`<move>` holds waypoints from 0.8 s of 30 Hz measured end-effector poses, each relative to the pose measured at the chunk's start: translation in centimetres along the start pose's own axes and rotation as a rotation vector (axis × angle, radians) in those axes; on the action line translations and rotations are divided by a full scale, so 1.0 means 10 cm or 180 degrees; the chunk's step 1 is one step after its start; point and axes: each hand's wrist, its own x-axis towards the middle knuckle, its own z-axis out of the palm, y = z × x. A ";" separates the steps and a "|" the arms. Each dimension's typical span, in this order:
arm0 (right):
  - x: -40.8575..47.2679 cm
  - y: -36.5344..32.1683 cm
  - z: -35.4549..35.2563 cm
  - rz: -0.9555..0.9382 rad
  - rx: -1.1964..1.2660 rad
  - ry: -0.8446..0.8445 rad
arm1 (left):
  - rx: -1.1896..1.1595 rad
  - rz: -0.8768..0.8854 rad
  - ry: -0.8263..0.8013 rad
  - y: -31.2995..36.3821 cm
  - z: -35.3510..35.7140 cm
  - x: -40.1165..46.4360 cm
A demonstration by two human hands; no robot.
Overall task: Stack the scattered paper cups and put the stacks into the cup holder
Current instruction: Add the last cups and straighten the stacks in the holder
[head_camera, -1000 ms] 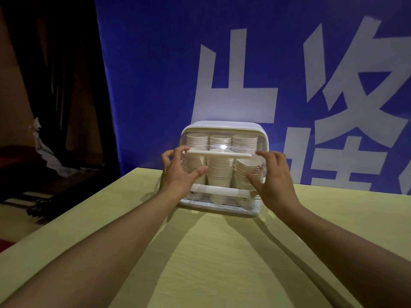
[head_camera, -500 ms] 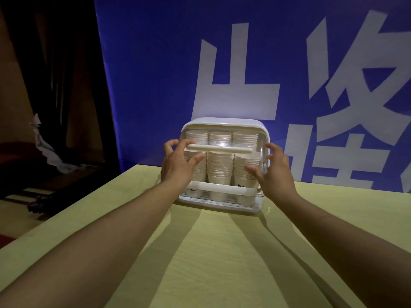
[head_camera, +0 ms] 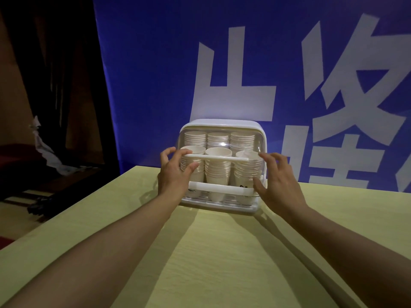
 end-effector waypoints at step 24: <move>-0.31 -0.18 0.14 -0.0406 0.0028 0.0121 | 0.0799 0.0330 0.0011 -0.19 -0.03 -0.33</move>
